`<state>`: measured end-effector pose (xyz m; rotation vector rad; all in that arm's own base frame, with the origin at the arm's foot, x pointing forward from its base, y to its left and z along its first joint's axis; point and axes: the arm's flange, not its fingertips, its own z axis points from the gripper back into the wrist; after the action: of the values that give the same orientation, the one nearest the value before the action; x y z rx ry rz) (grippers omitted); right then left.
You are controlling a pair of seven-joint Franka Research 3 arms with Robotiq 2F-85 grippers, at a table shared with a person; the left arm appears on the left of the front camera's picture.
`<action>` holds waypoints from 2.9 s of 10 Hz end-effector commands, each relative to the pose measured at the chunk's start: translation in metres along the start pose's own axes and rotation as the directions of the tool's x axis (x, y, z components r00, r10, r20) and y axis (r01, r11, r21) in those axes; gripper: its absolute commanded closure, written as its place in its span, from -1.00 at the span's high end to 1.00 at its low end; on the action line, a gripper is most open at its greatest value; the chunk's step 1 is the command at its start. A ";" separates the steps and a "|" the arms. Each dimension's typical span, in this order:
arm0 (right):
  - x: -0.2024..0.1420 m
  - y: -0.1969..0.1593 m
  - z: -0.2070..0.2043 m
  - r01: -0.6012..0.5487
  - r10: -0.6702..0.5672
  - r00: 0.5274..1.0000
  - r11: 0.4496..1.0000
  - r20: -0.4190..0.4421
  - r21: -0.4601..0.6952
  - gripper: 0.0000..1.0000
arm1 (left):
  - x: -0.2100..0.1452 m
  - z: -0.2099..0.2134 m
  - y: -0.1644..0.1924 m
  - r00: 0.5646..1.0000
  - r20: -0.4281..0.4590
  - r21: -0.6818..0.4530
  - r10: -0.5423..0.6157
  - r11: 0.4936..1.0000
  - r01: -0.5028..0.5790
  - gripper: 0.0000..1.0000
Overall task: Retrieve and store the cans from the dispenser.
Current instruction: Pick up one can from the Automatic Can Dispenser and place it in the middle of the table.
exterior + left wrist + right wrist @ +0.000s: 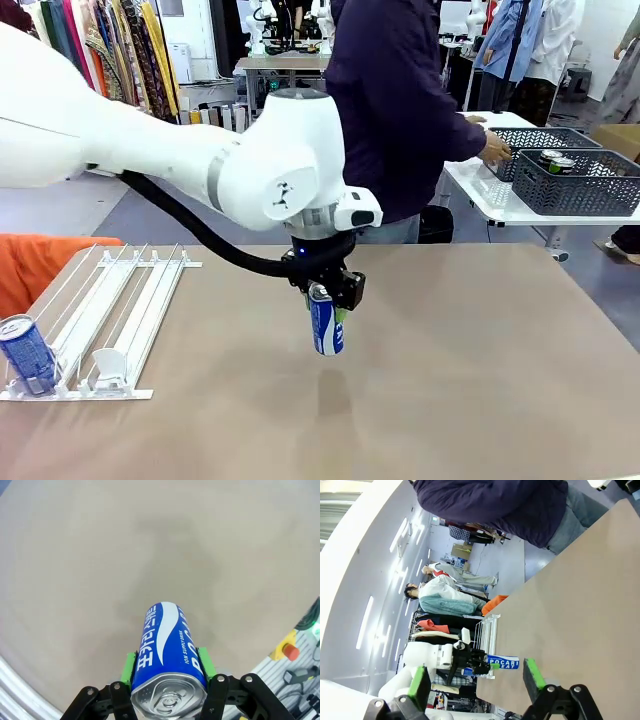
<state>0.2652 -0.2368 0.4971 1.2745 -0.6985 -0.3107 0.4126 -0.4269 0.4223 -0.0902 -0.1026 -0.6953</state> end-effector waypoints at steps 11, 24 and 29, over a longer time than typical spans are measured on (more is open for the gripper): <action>0.002 0.000 -0.001 -0.022 0.021 1.000 1.000 0.011 0.020 1.00 | 0.023 -0.020 -0.006 0.994 0.033 0.098 0.103 0.990 -0.106 1.00; 0.002 0.000 -0.001 -0.022 0.021 1.000 1.000 0.011 0.020 1.00 | -0.364 0.264 0.408 0.755 -0.044 -0.854 0.654 0.367 -0.368 1.00; 0.002 0.000 -0.001 -0.022 0.021 1.000 1.000 0.011 0.020 1.00 | -0.469 0.197 0.470 0.612 -0.145 -0.896 0.778 0.158 -0.414 1.00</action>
<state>0.2651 -0.2376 0.4963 1.2749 -0.6974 -0.3139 0.3398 0.2695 0.5260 -1.3100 -0.0203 0.2619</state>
